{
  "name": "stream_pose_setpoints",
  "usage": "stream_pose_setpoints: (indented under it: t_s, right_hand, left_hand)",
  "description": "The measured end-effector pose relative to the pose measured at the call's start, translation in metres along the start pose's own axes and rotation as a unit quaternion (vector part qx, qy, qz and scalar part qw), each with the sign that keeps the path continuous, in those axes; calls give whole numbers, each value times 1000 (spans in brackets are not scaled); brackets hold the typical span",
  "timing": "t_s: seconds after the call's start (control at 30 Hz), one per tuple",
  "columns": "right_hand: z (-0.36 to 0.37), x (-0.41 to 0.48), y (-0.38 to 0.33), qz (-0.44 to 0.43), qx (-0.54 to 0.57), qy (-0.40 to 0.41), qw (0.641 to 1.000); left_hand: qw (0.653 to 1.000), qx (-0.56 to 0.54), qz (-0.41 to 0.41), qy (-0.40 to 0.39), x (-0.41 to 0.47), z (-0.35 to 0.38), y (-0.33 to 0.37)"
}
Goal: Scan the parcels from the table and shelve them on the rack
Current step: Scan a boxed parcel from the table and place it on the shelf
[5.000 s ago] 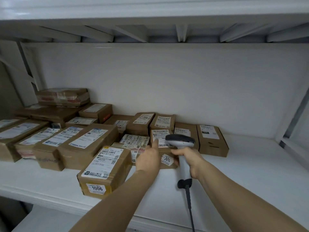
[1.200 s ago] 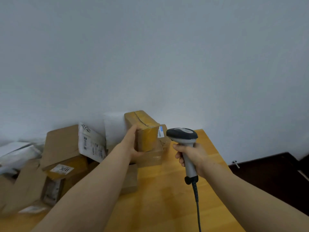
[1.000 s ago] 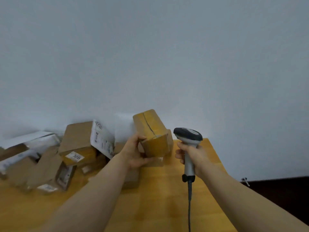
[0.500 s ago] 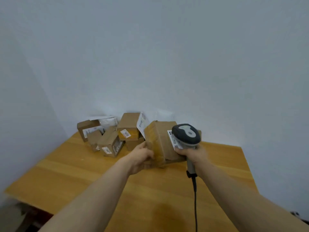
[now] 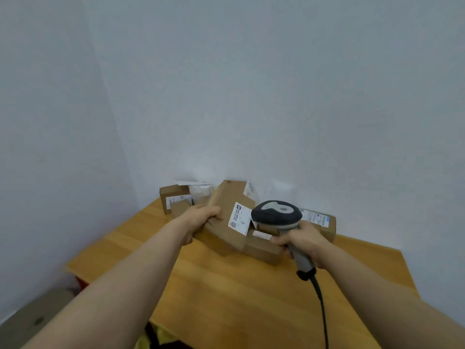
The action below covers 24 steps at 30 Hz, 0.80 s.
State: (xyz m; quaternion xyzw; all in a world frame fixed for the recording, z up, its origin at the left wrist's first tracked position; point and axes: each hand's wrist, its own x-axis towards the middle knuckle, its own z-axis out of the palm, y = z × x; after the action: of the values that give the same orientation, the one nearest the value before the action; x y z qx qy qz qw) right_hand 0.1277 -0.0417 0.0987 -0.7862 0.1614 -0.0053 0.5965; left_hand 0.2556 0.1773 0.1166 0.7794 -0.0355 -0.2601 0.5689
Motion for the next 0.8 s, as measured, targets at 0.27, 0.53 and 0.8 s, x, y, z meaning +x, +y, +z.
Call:
stream_pose_setpoints:
  t_s: [0.27, 0.53, 0.8]
  right_hand:
    - [38, 1, -10, 19, -100, -100, 990]
    - [53, 12, -17, -8, 59, -23, 998]
    - [79, 26, -26, 24, 294, 52, 954]
  left_hand:
    - [997, 16, 20, 74, 5, -55, -8]
    - [984, -175, -8, 29, 0, -64, -27]
    - [937, -324, 23, -126, 10, -38, -47]
